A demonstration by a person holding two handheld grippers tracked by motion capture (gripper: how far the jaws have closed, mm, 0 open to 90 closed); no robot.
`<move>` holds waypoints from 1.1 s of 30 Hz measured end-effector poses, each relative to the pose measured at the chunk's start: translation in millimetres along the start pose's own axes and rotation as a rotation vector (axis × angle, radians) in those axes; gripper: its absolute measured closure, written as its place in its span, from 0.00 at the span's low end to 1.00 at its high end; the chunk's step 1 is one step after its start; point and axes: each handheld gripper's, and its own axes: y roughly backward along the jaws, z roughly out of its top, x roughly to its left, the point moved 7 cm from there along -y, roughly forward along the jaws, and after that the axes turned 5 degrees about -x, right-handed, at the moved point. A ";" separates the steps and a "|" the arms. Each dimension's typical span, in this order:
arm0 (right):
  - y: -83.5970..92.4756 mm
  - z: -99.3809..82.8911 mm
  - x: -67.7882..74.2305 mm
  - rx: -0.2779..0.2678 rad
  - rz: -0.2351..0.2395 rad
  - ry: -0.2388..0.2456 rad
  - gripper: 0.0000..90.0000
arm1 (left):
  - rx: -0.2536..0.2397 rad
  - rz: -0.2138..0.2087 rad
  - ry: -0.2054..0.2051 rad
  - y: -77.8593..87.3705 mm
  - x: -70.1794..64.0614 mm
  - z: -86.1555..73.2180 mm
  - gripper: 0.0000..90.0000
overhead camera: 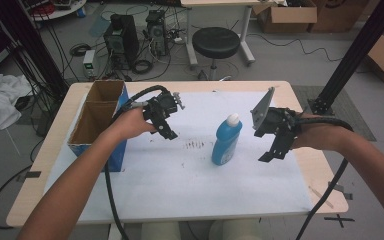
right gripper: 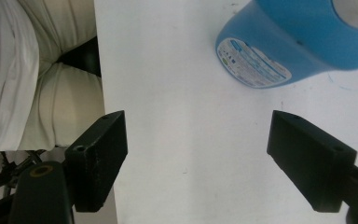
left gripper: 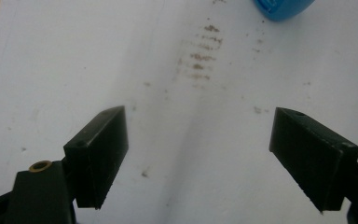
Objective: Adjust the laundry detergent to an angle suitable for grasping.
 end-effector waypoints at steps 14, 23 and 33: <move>-6.6 -15.3 -3.1 0.004 -0.006 -0.037 0.21 | -0.138 0.024 0.102 -19.9 -28.9 -0.7 0.22; -7.9 -17.4 -3.0 -0.002 -0.007 -0.043 0.21 | -0.302 0.050 0.119 -28.9 -31.5 -1.5 0.21; -8.5 -14.0 -2.8 -0.008 -0.005 -0.036 0.21 | -0.447 0.086 0.137 -35.6 -34.1 -4.8 0.19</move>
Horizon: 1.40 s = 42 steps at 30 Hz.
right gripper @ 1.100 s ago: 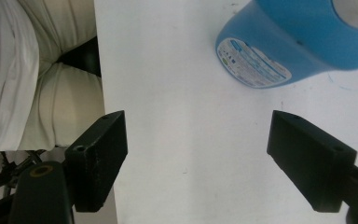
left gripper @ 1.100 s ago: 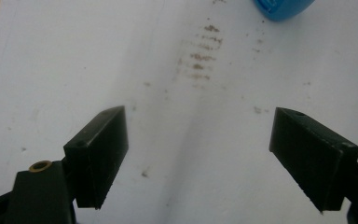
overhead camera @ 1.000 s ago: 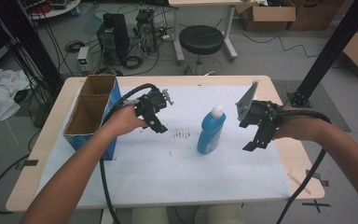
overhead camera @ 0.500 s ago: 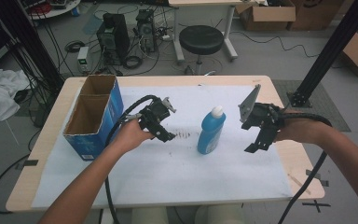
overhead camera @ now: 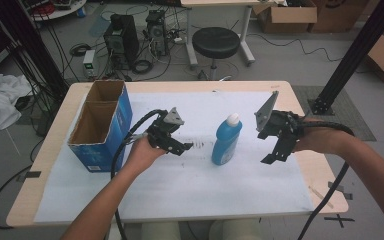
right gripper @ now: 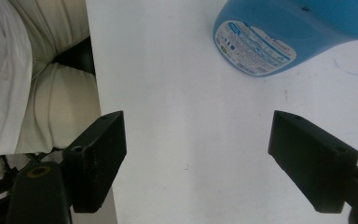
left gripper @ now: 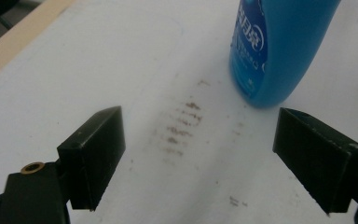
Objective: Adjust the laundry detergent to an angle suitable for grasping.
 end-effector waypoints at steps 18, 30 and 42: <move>-3.2 0.8 -1.2 0.001 -0.003 0.005 0.21 | -0.286 0.059 0.092 -6.0 -13.6 -5.4 0.18; -5.1 -0.2 -2.3 0.000 -0.005 0.002 0.21 | -0.378 0.117 0.134 -14.6 -41.4 -2.8 0.18; -3.8 -2.9 -2.6 -0.001 -0.008 0.003 0.21 | -0.407 0.132 0.162 -41.2 -79.6 1.3 0.18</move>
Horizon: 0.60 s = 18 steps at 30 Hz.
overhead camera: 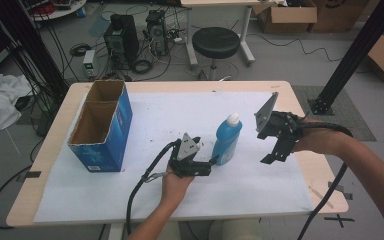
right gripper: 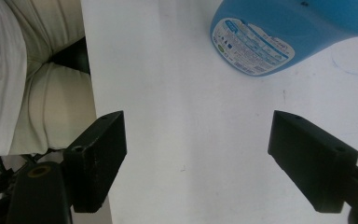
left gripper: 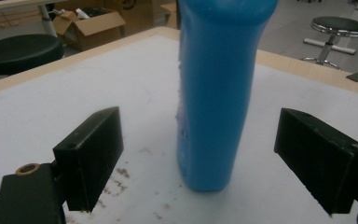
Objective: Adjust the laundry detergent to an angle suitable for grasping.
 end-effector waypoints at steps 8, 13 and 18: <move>-0.5 -0.5 0.4 0.001 0.002 -0.001 0.21 | -0.016 0.043 0.043 -10.7 -8.3 3.0 0.18; -0.6 -0.7 -0.4 0.002 0.002 -0.002 0.21 | -0.032 0.057 0.036 -14.5 -13.9 5.8 0.18; -0.5 -0.7 -0.8 -0.002 0.002 -0.001 0.21 | -0.035 0.065 0.061 -20.8 -15.2 5.6 0.18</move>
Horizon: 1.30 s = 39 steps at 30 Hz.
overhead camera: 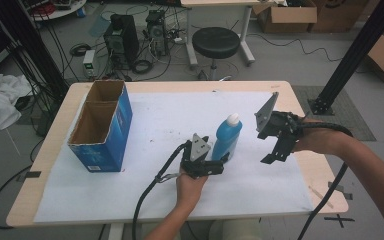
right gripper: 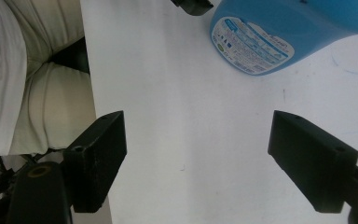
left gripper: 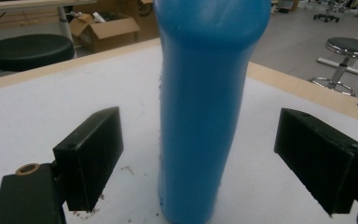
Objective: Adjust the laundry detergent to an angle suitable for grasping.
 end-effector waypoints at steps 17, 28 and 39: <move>0.5 -0.9 -0.7 -0.010 -0.002 -0.001 0.21 | -0.047 0.030 0.021 -24.7 0.7 9.0 0.18; 0.0 -3.4 -2.3 -0.008 -0.002 -0.004 0.21 | -0.041 0.019 0.018 -42.0 0.7 10.3 0.18; 0.9 -4.1 -3.1 -0.011 -0.003 -0.005 0.21 | -0.023 0.010 0.012 -54.3 -0.7 7.3 0.18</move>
